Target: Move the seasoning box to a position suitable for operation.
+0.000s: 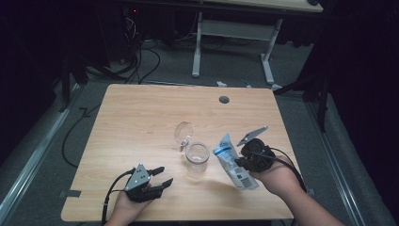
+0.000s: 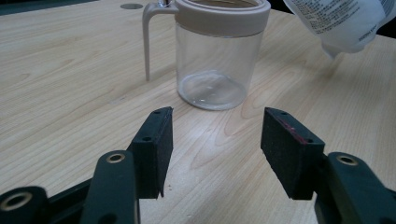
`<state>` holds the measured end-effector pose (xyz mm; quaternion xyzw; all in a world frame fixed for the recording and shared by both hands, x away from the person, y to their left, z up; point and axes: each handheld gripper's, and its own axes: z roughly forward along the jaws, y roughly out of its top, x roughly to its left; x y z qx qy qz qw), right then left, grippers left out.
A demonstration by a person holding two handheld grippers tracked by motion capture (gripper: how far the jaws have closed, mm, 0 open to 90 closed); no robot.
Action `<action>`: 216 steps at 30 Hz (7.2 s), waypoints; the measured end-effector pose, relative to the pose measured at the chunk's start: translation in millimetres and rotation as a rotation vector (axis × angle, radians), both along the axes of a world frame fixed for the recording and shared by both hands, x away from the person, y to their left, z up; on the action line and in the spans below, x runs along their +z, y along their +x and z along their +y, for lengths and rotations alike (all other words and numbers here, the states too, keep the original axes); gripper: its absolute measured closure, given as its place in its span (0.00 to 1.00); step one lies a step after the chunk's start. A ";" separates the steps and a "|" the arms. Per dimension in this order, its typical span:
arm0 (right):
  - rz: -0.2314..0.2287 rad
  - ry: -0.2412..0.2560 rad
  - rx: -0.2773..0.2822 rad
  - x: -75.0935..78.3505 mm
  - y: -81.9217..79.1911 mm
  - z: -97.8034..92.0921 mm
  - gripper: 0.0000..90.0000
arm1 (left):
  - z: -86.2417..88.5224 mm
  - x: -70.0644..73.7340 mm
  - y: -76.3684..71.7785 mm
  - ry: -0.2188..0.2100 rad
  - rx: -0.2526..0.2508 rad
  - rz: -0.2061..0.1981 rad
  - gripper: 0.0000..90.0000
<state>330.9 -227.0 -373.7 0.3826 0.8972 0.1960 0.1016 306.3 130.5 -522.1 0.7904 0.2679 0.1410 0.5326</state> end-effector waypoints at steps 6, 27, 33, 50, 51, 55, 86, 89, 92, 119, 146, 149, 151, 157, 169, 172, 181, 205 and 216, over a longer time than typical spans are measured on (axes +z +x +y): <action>0.012 -0.018 -0.006 5.3 0.8 2.3 1.00 | -1.7 0.0 -0.7 -0.003 -0.011 0.002 0.49; 0.030 -0.015 0.023 17.9 3.7 21.9 1.00 | -45.4 5.8 -8.1 0.002 -0.112 -0.004 0.43; 0.046 -0.027 0.031 19.6 6.8 25.3 1.00 | -59.1 10.9 -5.4 -0.019 -0.126 -0.014 0.44; 0.037 -0.060 0.046 24.8 7.6 40.5 1.00 | -100.9 8.1 -9.4 -0.021 -0.163 -0.022 0.43; 0.036 -0.056 0.046 25.2 7.2 41.3 1.00 | -102.7 7.7 -9.7 -0.021 -0.165 -0.022 0.43; 0.033 -0.050 0.044 28.2 5.8 43.9 1.00 | -108.9 7.0 -10.2 -0.023 -0.173 -0.012 0.41; 0.021 -0.019 0.052 33.6 1.5 60.7 1.00 | -153.2 10.2 -15.6 0.003 -0.125 -0.033 0.43; 0.021 -0.018 0.052 33.6 1.1 60.7 1.00 | -154.6 10.8 -17.3 0.012 -0.125 -0.041 0.47; 0.023 -0.020 0.053 32.8 1.1 60.7 1.00 | -155.3 11.4 -19.6 0.023 -0.125 -0.054 0.49; -0.011 -0.007 -0.003 26.6 3.8 55.7 0.98 | -158.6 17.5 -22.1 -0.002 -0.118 -0.058 0.67; -0.007 -0.024 0.047 24.2 13.7 63.9 1.00 | -158.1 19.6 -18.9 -0.024 -0.163 -0.037 0.69; -0.004 -0.028 0.046 23.6 14.8 64.6 1.00 | -159.6 20.3 -19.2 -0.016 -0.162 -0.037 0.69; -0.004 -0.029 0.042 23.2 15.7 65.1 1.00 | -160.6 20.8 -19.3 -0.016 -0.160 -0.036 0.69; -0.004 -0.030 0.043 23.6 17.6 66.3 1.00 | -163.3 23.8 -20.1 -0.003 -0.161 -0.048 0.68; -0.012 -0.040 0.043 27.0 20.4 67.9 1.00 | -166.4 27.4 -17.8 -0.001 -0.159 -0.056 0.67; -0.013 -0.040 0.042 28.3 20.8 67.8 1.00 | -166.7 28.7 -18.0 -0.009 -0.158 -0.055 0.67; -0.013 -0.032 0.045 30.0 22.3 69.0 1.00 | -166.5 31.9 -20.0 -0.026 -0.159 -0.064 0.67; -0.010 -0.032 0.056 34.0 29.0 70.0 1.00 | -165.7 38.4 -18.3 -0.027 -0.151 -0.087 0.68; -0.011 -0.037 0.068 35.7 31.9 72.5 1.00 | -162.6 40.4 -18.0 -0.024 -0.148 -0.101 0.69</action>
